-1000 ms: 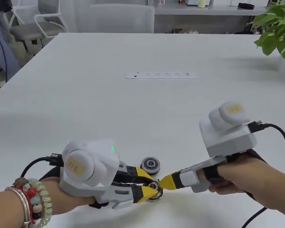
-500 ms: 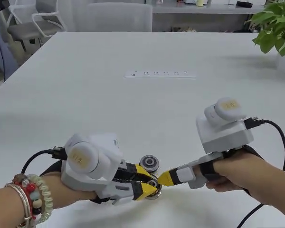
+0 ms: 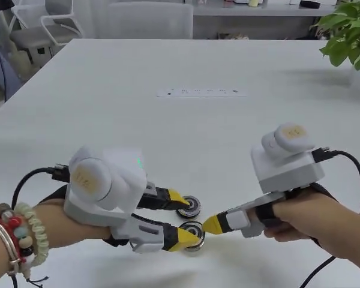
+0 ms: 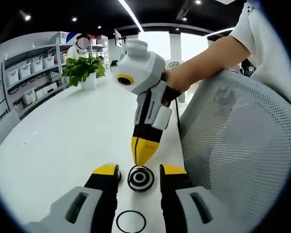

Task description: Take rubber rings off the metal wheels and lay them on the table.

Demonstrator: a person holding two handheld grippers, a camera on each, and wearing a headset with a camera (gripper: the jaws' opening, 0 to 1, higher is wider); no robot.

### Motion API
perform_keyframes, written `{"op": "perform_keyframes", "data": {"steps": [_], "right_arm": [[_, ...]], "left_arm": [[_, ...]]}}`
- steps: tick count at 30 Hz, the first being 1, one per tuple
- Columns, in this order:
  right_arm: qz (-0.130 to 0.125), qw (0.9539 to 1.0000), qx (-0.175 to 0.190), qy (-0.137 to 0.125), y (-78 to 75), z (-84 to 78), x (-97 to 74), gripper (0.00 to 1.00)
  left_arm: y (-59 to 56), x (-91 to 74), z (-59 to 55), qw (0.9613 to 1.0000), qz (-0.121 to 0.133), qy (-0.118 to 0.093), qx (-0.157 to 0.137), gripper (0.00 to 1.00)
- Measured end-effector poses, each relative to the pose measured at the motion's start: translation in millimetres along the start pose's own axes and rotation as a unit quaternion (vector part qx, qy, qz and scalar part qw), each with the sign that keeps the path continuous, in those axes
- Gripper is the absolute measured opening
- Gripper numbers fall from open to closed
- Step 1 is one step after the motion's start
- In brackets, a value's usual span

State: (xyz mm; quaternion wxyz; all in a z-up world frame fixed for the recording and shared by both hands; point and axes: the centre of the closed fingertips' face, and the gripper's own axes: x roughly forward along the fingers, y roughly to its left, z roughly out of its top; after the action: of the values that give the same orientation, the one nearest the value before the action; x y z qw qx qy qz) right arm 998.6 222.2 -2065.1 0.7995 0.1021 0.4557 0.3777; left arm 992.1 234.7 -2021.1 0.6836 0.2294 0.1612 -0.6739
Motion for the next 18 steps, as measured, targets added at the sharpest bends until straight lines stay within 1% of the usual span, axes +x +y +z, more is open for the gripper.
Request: {"op": "perform_keyframes", "data": {"steps": [2,3,4,5,7,10,11,14,16,17,18], "right_arm": [[0.0,1.0,-0.001,-0.002,0.4,1.0,-0.7,0.0],[0.001,1.0,0.0,-0.004,0.7,1.8,-0.7,0.0],[0.003,1.0,0.001,-0.005,1.0,2.4,-1.0,0.0],[0.003,1.0,0.002,-0.006,1.1,2.9,-1.0,0.0],[0.004,1.0,0.002,-0.008,2.2,3.6,-1.8,0.0],[0.001,1.0,0.0,-0.008,1.2,3.1,-2.7,0.0],[0.001,1.0,-0.001,-0.008,1.2,3.0,-2.7,0.0],[0.004,0.9999,-0.001,-0.011,3.4,4.4,-4.6,0.0],[0.004,0.9999,-0.003,-0.014,5.7,5.4,-5.6,0.0],[0.005,0.9999,-0.003,-0.016,7.2,6.2,-6.2,0.0],[0.006,0.9998,-0.004,-0.017,8.5,6.5,-6.8,0.0]], "left_arm": [[0.3,-6.7,5.5,0.9999,-0.001,-0.003,0.012,0.35],[0.0,-9.7,7.5,0.9999,-0.002,-0.004,0.014,0.38],[-1.0,-13.0,10.1,0.9999,-0.008,-0.005,0.009,0.41],[-5.1,-15.4,10.4,0.9998,-0.019,-0.003,-0.001,0.45],[-8.1,-21.8,12.4,0.9997,-0.021,0.0,0.01,0.53],[-9.5,-32.7,14.5,0.9995,-0.016,0.004,0.025,0.58],[-9.3,-38.1,14.8,0.9997,-0.014,0.005,0.021,0.6],[-8.9,-51.5,17.4,0.9999,-0.004,-0.001,0.015,0.67],[-5.8,-61.5,18.6,0.9997,0.011,-0.003,0.02,0.73],[-5.1,-63.6,18.9,0.9997,0.014,-0.004,0.02,0.74],[-3.6,-69.6,20.0,0.9996,0.022,-0.007,0.019,0.75]]}}
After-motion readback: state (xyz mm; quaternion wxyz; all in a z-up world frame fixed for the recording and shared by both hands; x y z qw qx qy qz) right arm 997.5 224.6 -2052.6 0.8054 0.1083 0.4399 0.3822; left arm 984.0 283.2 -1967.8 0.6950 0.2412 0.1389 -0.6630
